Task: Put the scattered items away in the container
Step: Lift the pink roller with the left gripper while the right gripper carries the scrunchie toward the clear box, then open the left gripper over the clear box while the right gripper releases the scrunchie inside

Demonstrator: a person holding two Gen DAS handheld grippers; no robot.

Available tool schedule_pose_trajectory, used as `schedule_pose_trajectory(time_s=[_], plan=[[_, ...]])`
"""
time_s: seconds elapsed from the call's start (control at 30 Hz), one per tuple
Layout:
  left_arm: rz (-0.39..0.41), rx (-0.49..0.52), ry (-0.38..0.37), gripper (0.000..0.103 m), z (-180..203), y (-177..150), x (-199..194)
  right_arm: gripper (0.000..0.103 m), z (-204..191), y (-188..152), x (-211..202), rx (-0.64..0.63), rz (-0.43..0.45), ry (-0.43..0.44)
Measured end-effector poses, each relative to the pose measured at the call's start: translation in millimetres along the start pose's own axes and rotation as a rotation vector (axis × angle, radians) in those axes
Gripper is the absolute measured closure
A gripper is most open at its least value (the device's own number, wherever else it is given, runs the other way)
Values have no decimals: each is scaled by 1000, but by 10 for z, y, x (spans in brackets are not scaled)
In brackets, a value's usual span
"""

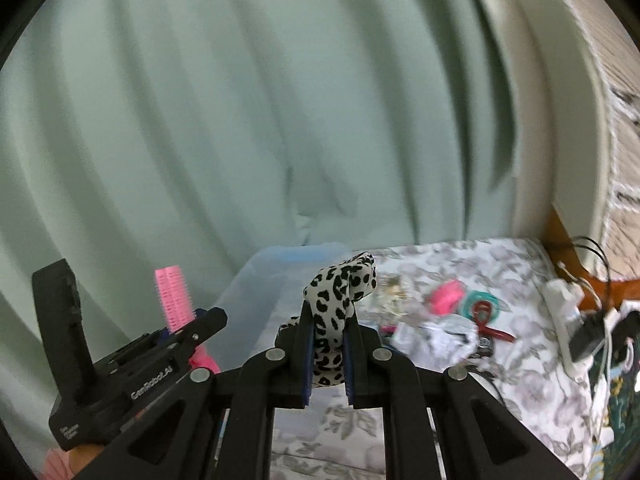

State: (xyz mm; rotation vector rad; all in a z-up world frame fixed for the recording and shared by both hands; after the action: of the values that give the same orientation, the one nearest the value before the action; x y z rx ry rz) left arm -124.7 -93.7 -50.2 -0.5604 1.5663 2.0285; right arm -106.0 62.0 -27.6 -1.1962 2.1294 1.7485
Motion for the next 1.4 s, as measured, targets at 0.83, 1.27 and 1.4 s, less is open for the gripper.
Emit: schedule_pose_trajectory(time_s=[0.83,1.27,1.4], plan=[[-128,-159,39,74,-833,-283,470,90,-891,-514,1259,-135,-285,63],[-146,-164,58,64,-931,-321,502,87,-859,-568,1418,-148,-319,38],[-132,-158,52,46,-909,-301,488,76,-857,-569,1424,-153,-317,23]])
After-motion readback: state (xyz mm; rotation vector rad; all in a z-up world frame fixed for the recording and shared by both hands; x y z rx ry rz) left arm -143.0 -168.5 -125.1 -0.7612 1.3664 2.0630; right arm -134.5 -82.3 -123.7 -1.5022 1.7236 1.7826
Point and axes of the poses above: each gripper's, at about its wrist camera, not at the fingertips, and x roughly the way its jaws point, z to its right, y to its top, the point moved 10 cm from there along x, roughly the way its jaws point, and after that the axes turned 3 degrees about -z, right-handed, at the moved point
